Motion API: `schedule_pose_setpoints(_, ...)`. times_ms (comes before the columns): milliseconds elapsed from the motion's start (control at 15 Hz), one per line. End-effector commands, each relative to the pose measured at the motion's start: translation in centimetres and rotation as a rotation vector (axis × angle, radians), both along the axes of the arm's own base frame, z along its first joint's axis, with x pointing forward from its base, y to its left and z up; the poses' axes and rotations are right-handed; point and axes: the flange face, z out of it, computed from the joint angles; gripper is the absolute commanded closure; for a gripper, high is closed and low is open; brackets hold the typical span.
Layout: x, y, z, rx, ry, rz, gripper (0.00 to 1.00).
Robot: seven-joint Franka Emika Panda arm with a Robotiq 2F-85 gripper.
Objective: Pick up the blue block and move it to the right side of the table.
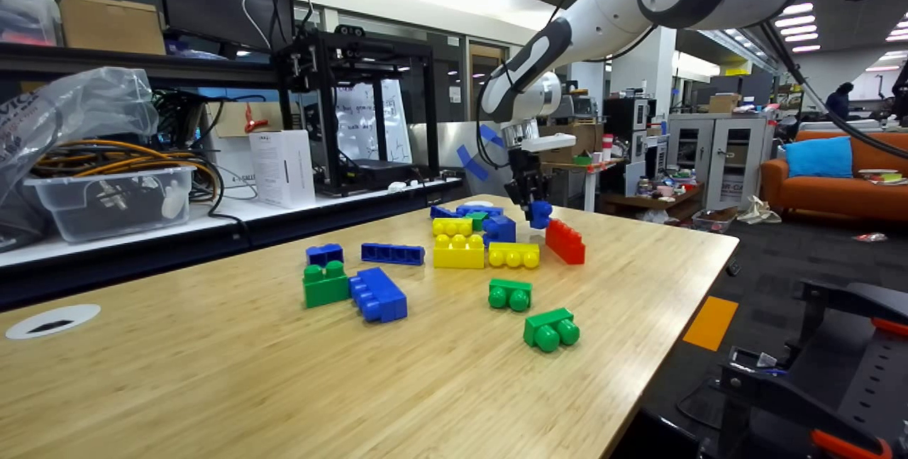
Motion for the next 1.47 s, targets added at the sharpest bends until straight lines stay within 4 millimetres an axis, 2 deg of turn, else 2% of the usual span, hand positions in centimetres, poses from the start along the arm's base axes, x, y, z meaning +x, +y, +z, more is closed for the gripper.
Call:
schedule_pose_setpoints(0, 0.4, 0.1, -1.0, 0.002, -0.039, -0.012, 0.89)
schedule_pose_setpoints(267, 0.7, 0.2, -1.0, 0.001, -0.074, -0.008, 0.89)
schedule_pose_setpoints(333, 0.8, 0.2, -0.8, -0.002, -0.081, -0.007, 0.39)
schedule_pose_setpoints(467, 1.0, 0.3, -0.4, -0.003, -0.094, -0.005, 0.33)
schedule_pose_setpoints(733, 1.6, 0.3, 1.4, -0.023, -0.127, 0.002, 0.05)
schedule_pose_setpoints(800, 1.8, 0.4, 2.1, -0.031, -0.137, 0.003, 0.01)
schedule_pose_setpoints(933, 2.2, 0.4, 4.5, -0.048, -0.168, 0.003, 0.0)
schedule_pose_setpoints(1200, 3.1, 0.8, 10.4, -0.071, -0.256, -0.01, 0.0)
schedule_pose_setpoints(1333, 3.3, 0.9, 12.7, -0.076, -0.301, -0.022, 0.0)
schedule_pose_setpoints(1400, 3.2, 1.1, 13.1, -0.079, -0.313, -0.03, 0.0)
